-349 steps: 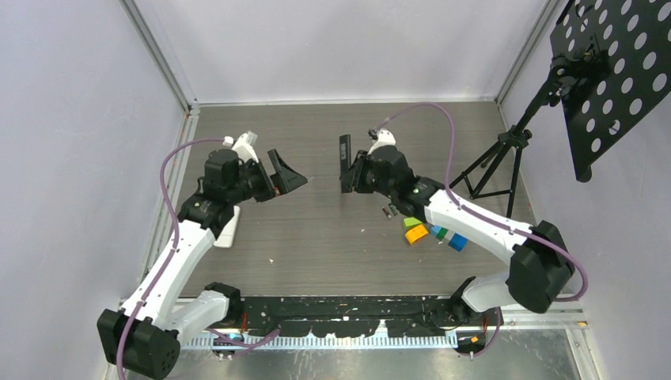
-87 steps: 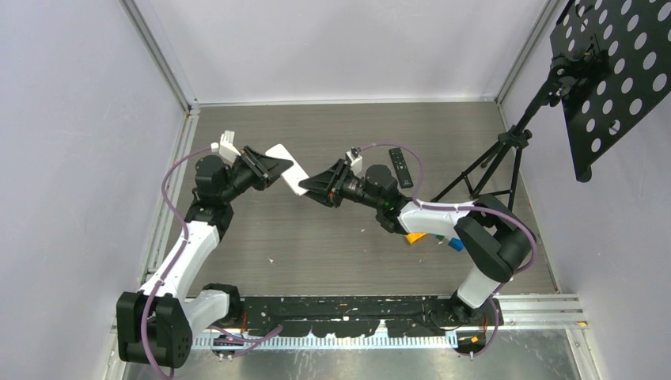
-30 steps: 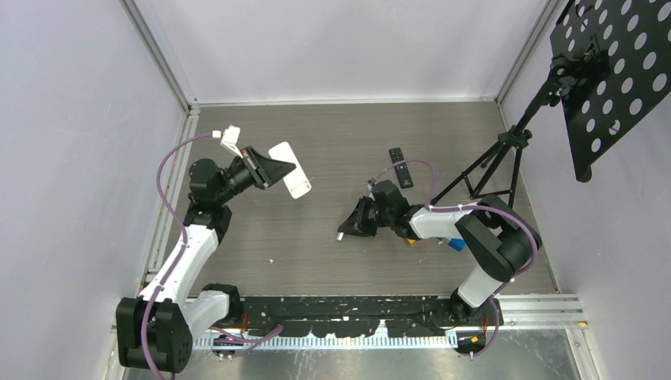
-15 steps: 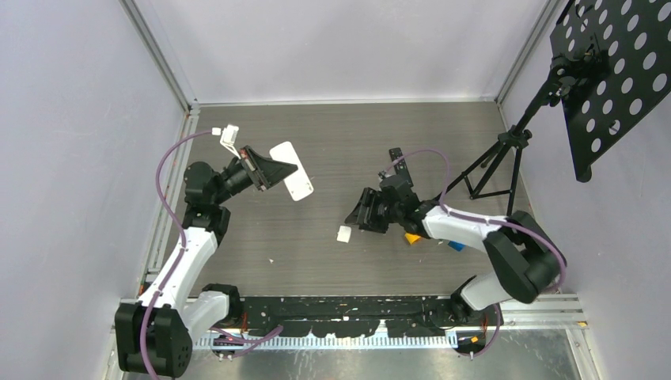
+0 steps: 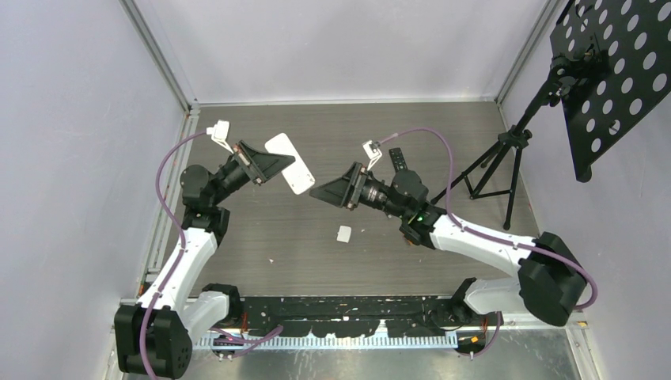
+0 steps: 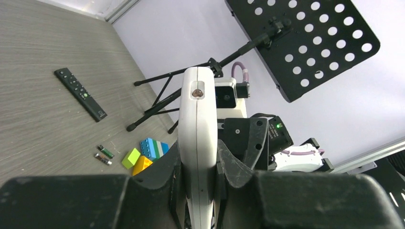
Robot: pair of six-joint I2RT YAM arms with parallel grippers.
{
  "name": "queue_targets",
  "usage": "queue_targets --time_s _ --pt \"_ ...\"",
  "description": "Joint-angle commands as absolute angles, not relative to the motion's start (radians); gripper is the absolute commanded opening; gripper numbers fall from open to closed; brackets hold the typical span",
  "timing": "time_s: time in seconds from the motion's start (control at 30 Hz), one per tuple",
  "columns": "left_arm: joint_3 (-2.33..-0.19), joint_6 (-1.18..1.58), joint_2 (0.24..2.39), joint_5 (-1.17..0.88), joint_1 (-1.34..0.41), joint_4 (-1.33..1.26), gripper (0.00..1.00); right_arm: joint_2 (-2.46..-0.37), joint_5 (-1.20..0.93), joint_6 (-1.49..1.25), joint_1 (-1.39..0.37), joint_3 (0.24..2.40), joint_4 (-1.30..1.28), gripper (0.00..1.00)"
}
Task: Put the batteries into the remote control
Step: Place the battery cover at the center of the board, then adjust the remote control.
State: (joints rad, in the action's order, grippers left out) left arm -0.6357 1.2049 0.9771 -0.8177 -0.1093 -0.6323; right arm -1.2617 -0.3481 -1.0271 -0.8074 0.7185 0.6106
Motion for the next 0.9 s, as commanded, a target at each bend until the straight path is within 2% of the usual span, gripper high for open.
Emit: queue_targets --time_s 0.0,0.23,0.33,0.37,0.53,0.57,0.6,0.67,0.73,0.8,0.87 --pt "-0.660 1.299 0.962 -0.787 -0.115 -0.723 0.00 -1.342 -0.314 -1.134 -0.821 0.817 0.841 0.69" --pt "-0.659 1.362 0.957 -0.781 -0.118 -0.755 0.00 -1.459 -0.310 -1.191 -0.844 0.910 0.911 0.64" --pt "-0.659 1.375 0.956 -0.785 -0.118 -0.755 0.00 -1.478 -0.303 -1.201 -0.845 0.917 0.953 0.57" --pt "-0.659 1.378 0.957 -0.786 -0.119 -0.754 0.00 -1.483 -0.300 -1.205 -0.846 0.916 0.970 0.53" --pt "-0.663 1.389 0.964 -0.800 -0.118 -0.755 0.02 -1.497 -0.300 -1.216 -0.845 0.916 1.017 0.19" --pt "-0.664 1.388 0.964 -0.802 -0.118 -0.756 0.06 -1.496 -0.303 -1.213 -0.844 0.914 1.016 0.14" --pt "-0.664 1.385 0.966 -0.804 -0.119 -0.760 0.14 -1.492 -0.306 -1.209 -0.843 0.910 1.013 0.08" --pt "-0.660 1.366 0.967 -0.808 -0.118 -0.768 0.42 -1.486 -0.328 -1.197 -0.834 0.907 1.009 0.01" --pt "-0.667 1.351 0.970 -0.820 -0.119 -0.759 0.62 -1.475 -0.363 -1.197 -0.824 0.907 1.014 0.00" --pt "-0.684 1.328 0.980 -0.844 -0.118 -0.730 0.73 -1.453 -0.396 -1.187 -0.812 0.912 0.999 0.00" --pt "-0.720 1.301 0.993 -0.889 -0.115 -0.672 0.77 -1.428 -0.438 -1.166 -0.797 0.916 0.961 0.00"
